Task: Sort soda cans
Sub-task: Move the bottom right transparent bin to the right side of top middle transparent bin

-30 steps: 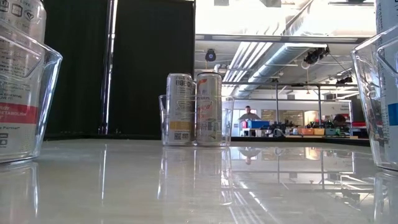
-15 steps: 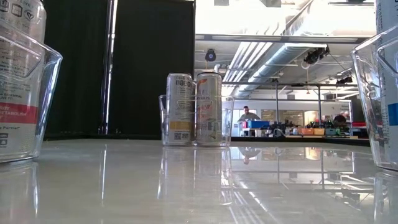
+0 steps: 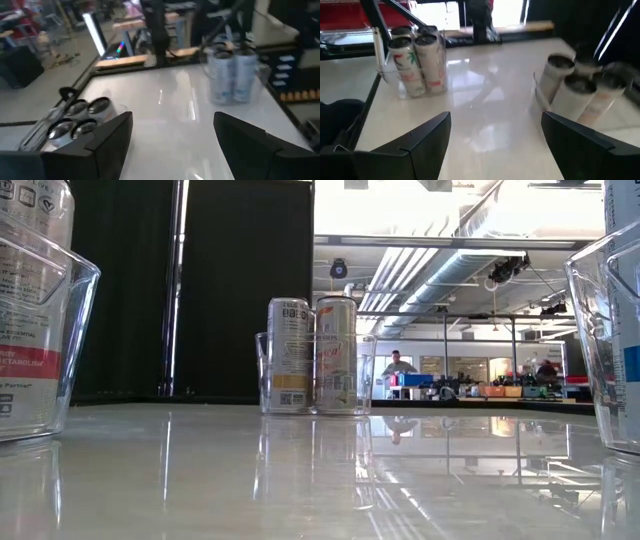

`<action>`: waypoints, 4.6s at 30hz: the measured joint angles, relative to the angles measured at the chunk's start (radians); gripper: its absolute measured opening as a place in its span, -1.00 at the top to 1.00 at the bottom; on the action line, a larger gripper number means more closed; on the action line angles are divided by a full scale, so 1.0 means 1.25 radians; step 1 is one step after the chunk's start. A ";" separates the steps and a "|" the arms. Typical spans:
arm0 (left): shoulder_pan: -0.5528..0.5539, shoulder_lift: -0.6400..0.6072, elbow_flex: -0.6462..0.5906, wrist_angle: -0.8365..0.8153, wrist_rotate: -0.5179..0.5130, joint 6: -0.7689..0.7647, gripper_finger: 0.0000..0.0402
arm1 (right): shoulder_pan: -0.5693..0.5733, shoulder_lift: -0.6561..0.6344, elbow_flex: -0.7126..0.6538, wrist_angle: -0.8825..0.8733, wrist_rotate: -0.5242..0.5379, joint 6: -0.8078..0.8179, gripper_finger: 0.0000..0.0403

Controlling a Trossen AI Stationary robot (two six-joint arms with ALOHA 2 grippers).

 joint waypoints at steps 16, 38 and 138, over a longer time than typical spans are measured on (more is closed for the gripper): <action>0.115 0.062 -0.055 0.018 -0.025 -0.034 -0.33 | -0.038 0.256 0.390 -0.558 -0.285 0.230 -0.52; 0.114 0.130 -0.055 0.017 -0.042 0.013 -0.33 | 0.103 0.432 0.638 -0.580 -0.359 0.860 -0.52; 0.194 0.216 -0.055 -0.028 -0.085 0.030 -0.34 | -0.079 0.957 1.117 -0.958 -0.719 0.672 -0.52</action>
